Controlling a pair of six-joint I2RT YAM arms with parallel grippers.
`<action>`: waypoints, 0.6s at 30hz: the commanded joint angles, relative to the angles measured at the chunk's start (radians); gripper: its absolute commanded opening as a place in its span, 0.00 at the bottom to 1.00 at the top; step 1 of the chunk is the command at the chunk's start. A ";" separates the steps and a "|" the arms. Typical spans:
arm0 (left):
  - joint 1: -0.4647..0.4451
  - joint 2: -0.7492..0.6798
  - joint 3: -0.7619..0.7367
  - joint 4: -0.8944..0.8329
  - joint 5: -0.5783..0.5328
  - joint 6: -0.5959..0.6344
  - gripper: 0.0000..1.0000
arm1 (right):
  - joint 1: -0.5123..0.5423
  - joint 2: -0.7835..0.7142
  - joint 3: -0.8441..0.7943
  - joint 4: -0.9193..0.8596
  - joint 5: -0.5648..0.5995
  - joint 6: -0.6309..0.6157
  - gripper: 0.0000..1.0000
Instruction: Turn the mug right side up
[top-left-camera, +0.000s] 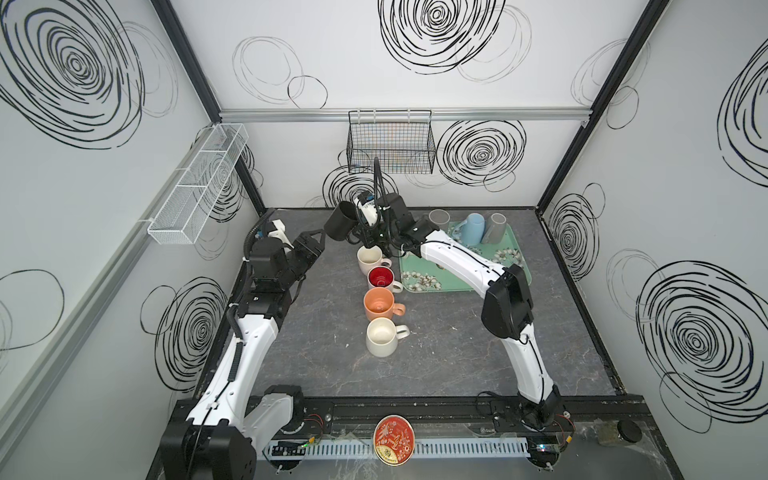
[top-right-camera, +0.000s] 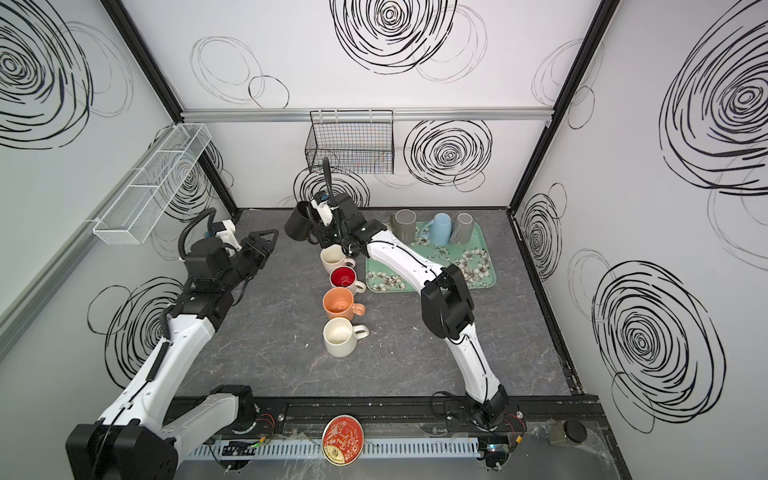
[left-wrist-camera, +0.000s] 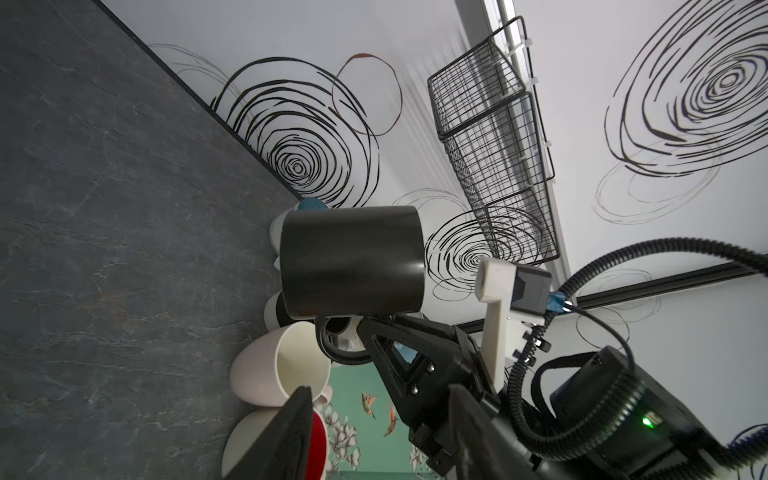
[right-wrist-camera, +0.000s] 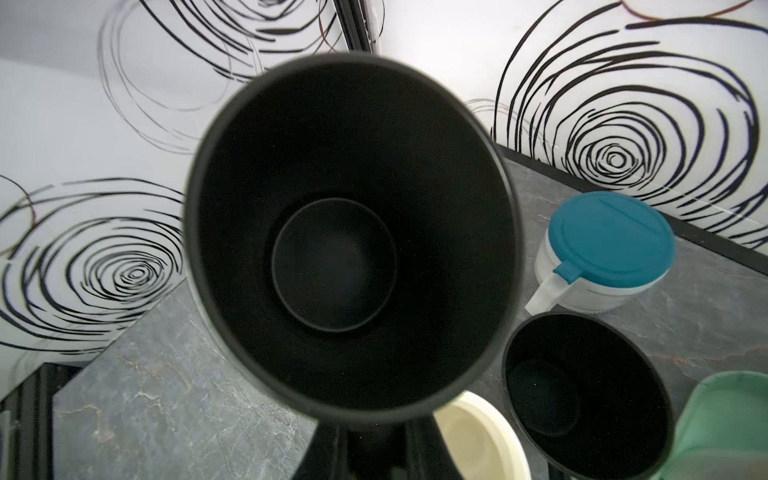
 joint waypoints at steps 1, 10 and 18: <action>0.018 -0.023 -0.018 -0.064 -0.047 0.033 0.58 | 0.046 0.007 0.076 0.060 0.103 -0.052 0.00; 0.034 0.007 -0.045 -0.008 -0.043 -0.015 0.53 | 0.123 0.088 0.082 0.073 0.159 -0.014 0.00; 0.039 0.075 -0.073 0.044 -0.041 -0.031 0.50 | 0.106 0.217 0.158 0.102 0.180 -0.092 0.00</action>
